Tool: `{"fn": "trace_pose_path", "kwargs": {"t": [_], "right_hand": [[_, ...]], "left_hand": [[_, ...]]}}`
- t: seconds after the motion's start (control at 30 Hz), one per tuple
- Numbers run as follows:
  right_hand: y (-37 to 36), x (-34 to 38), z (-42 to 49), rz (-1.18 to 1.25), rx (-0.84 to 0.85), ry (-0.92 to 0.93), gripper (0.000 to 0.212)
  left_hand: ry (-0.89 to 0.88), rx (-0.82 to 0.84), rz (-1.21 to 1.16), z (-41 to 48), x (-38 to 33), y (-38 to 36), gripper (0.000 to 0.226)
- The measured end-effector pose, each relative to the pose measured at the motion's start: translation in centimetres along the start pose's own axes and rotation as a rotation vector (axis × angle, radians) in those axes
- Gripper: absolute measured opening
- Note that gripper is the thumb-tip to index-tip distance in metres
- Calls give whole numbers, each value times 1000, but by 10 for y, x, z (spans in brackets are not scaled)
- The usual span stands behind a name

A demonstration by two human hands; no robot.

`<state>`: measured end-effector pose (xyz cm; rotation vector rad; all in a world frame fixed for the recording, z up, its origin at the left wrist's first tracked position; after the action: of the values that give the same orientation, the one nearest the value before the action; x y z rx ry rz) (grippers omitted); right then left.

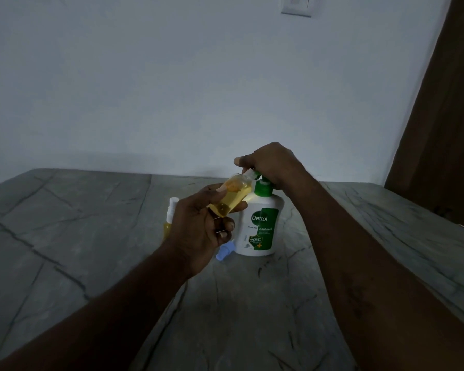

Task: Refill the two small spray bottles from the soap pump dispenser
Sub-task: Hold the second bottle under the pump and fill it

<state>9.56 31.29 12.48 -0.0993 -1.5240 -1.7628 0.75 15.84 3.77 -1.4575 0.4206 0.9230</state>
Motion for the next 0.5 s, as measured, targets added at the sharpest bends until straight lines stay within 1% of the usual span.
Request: {"fn": "trace_pose_path", "kwargs": {"t": [0.1, 0.23, 0.37, 0.5], "right_hand": [[-1, 0, 3, -21, -4, 9, 43], [2, 4, 3, -100, -59, 58, 37], [10, 7, 0, -84, -133, 97, 39], [11, 9, -3, -63, -107, 96, 38]], "left_hand": [[-7, -6, 5, 0, -1, 0, 44], [-6, -6, 11, -1, 0, 0, 41], [-3, 20, 5, -1, -1, -3, 55], [-5, 29, -1, -1, -2, -4, 55]]}}
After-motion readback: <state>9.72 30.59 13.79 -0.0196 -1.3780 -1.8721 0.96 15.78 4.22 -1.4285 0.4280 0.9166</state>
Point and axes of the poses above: each hand's wrist, its own z-axis towards the middle knuckle, its own y-axis out of the back of the hand, x = y × z, the point moved 5 cm from there along z, towards the middle knuckle, and after that the axes turned 15 degrees about -z, right-handed, at the moved point
